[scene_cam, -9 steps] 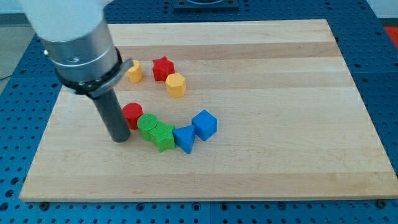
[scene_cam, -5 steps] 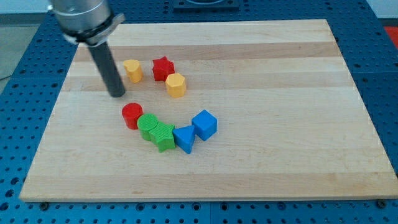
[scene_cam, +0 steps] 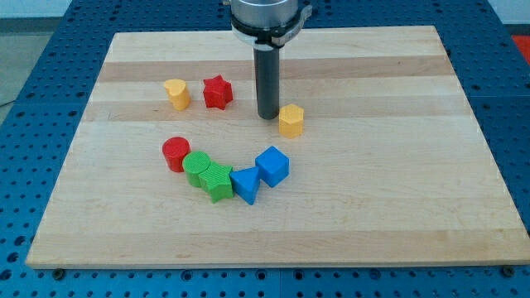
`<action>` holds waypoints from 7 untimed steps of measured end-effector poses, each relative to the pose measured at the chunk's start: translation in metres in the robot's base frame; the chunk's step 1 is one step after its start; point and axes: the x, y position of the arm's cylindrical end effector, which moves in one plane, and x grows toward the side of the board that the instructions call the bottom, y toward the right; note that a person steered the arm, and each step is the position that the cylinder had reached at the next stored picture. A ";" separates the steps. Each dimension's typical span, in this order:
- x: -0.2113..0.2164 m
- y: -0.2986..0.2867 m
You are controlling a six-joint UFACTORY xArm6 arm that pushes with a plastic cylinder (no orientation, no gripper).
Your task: Slide the yellow hexagon to the blue cube
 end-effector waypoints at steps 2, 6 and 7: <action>0.046 0.042; 0.041 0.152; 0.047 0.109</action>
